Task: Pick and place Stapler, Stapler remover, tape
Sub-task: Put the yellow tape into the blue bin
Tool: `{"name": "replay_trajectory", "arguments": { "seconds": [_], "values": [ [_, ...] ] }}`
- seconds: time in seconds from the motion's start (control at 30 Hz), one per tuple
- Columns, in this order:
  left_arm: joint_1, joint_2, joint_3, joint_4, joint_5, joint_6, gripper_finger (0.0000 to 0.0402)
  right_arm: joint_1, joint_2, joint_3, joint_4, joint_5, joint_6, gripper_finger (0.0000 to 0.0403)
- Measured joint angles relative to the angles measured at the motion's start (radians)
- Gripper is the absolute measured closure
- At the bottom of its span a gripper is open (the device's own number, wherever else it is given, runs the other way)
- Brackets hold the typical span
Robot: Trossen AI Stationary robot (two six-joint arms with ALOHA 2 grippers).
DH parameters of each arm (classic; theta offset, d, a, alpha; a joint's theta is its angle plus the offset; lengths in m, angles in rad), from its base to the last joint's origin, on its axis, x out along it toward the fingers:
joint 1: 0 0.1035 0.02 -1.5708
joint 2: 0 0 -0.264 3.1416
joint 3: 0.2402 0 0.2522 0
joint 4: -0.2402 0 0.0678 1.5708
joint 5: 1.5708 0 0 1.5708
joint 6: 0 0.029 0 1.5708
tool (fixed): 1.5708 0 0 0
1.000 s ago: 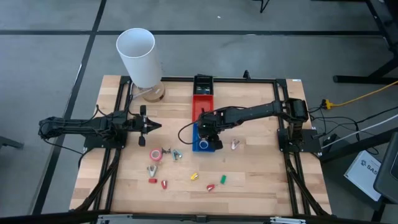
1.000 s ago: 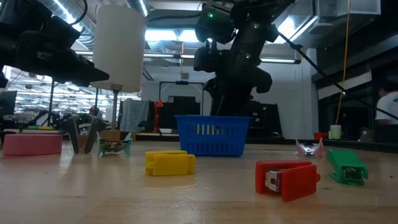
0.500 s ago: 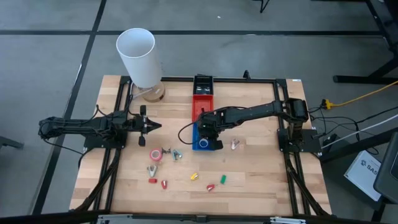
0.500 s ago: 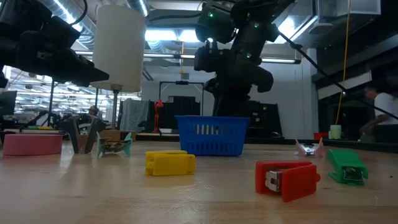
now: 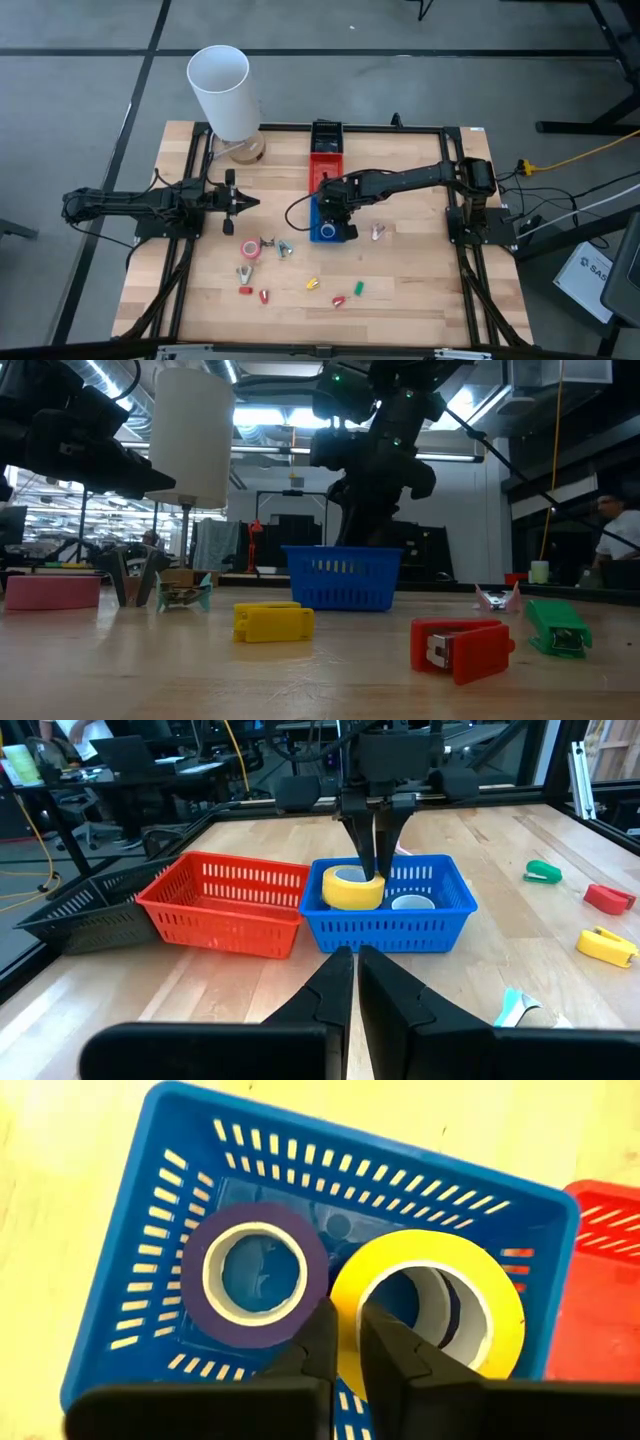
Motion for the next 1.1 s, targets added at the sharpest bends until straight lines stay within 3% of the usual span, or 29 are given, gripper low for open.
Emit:
{"name": "replay_trajectory", "arguments": {
  "seconds": [0.3,0.63,1.1],
  "values": [
    [0.000,0.000,0.000,0.000,0.000,0.000,0.0384,0.000,0.000,0.000,-0.015,-0.001,-0.003,0.0375],
    [0.000,0.000,0.000,0.000,0.000,0.000,0.0385,0.000,0.000,0.000,-0.013,-0.025,-0.003,0.0339],
    [0.000,0.000,0.000,0.000,0.000,0.000,0.0385,0.000,0.000,0.000,-0.012,-0.053,-0.003,0.0342]
  ]
}}
